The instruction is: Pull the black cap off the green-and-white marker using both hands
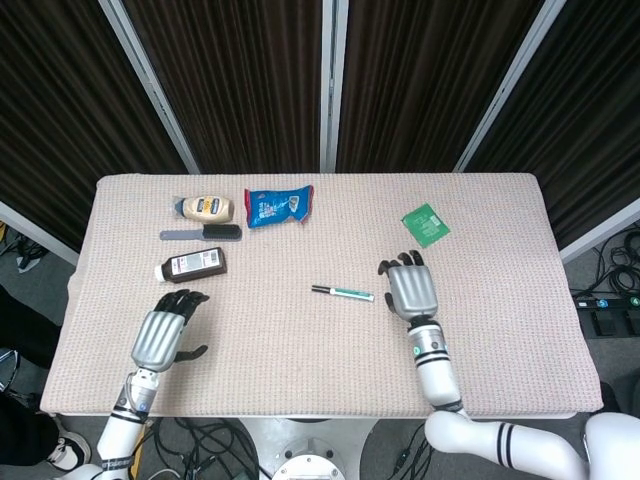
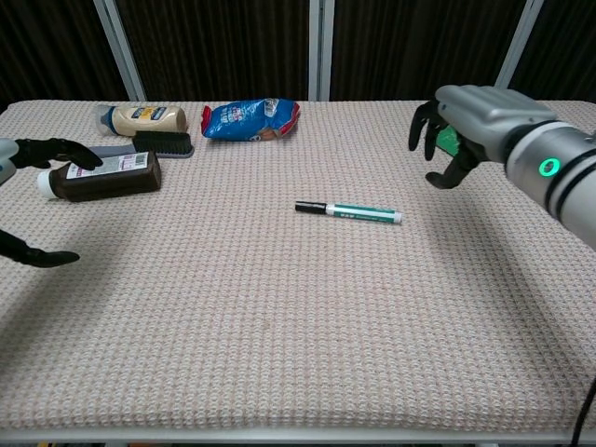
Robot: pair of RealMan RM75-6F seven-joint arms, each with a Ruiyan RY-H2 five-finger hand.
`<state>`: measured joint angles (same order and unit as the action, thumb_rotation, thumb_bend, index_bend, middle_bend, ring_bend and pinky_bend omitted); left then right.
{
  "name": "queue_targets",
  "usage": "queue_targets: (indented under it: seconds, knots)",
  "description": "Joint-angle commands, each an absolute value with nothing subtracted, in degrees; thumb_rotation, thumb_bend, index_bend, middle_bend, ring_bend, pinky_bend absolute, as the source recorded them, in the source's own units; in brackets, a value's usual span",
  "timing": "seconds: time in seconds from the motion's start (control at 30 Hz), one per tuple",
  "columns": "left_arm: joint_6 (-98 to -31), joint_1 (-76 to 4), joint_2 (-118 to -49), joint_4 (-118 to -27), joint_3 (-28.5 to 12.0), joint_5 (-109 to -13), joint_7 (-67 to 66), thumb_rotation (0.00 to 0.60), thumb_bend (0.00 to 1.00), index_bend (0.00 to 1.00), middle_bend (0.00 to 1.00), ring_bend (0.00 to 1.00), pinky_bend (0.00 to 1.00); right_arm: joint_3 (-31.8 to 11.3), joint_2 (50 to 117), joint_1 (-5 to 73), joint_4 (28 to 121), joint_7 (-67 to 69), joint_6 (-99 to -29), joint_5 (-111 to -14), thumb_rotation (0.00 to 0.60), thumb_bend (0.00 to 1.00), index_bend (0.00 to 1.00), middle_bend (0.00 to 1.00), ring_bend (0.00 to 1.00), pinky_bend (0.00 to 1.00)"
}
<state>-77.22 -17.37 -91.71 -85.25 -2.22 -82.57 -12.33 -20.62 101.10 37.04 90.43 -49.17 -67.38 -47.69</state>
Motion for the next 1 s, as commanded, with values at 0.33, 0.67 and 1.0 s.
queue_targets:
  seconds: [0.33,0.67,1.0]
  knots:
    - [-76.12,-17.50,-91.06,-84.03,-2.11,-83.20,-9.49,0.600,0.06,0.20,0.20,0.14,0.18,-22.05,112.18,46.34,81.39,-59.70,-72.56,-37.59,0.600,0.24,0.42,0.39,0.16,0.01]
    - [-75.49,-17.60,-91.22,-83.40,-2.07,-83.37,-8.83,0.600,0.06,0.20,0.20,0.14,0.18,-21.72,116.85,48.95,73.90,-61.33,-72.61,-34.85,0.600,0.24,0.42,0.40,0.16,0.01]
    - [-75.36,-17.37,-91.21,-83.36,-1.95,-83.35,-8.79,0.600,0.06,0.20,0.20,0.14,0.18,-21.37,119.73,49.99,69.75,-61.46,-71.96,-34.03,0.600,0.25,0.42,0.41,0.17,0.01]
